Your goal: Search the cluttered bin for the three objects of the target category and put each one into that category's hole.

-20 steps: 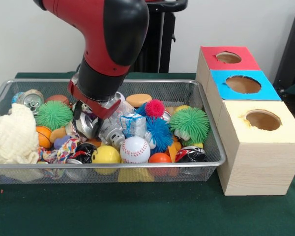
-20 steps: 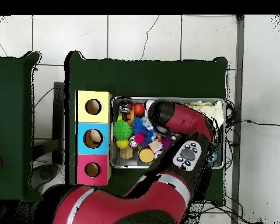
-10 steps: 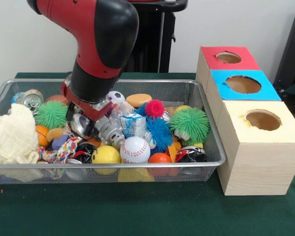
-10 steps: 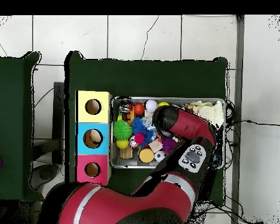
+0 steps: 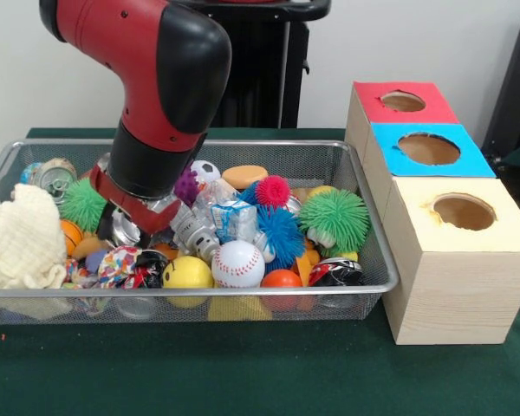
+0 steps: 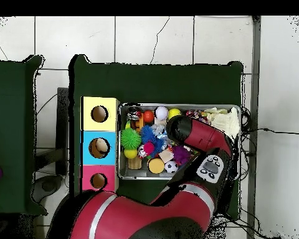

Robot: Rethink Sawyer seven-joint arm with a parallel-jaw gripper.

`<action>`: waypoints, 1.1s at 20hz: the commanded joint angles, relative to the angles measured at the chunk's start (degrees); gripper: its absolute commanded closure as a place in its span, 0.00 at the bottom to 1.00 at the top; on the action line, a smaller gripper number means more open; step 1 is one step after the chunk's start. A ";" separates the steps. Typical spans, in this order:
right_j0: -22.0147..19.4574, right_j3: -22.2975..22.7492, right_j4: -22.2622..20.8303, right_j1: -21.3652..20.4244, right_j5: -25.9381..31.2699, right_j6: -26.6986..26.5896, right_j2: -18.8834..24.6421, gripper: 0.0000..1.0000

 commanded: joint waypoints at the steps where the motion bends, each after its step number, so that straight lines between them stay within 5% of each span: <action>1: -1.53 2.54 0.91 4.33 -3.71 9.55 9.59 0.00; 22: -0.59 -7.08 -4.52 7.24 -7.82 3.63 7.34 0.00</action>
